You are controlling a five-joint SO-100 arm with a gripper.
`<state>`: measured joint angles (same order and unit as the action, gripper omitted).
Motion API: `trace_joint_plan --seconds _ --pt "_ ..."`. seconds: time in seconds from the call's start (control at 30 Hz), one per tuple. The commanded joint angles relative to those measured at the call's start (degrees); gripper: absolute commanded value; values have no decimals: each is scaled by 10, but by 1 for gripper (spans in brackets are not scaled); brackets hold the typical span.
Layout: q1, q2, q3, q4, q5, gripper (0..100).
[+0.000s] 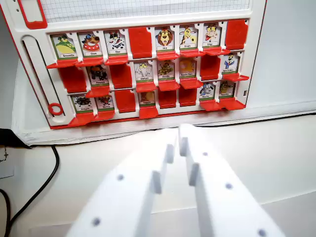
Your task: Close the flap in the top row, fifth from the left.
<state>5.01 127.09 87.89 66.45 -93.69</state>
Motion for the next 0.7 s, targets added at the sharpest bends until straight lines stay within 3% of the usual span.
trace_joint_plan --seconds 0.0,0.67 --pt "-104 201 14 57 29 0" --pt "-91 209 35 52 25 0"
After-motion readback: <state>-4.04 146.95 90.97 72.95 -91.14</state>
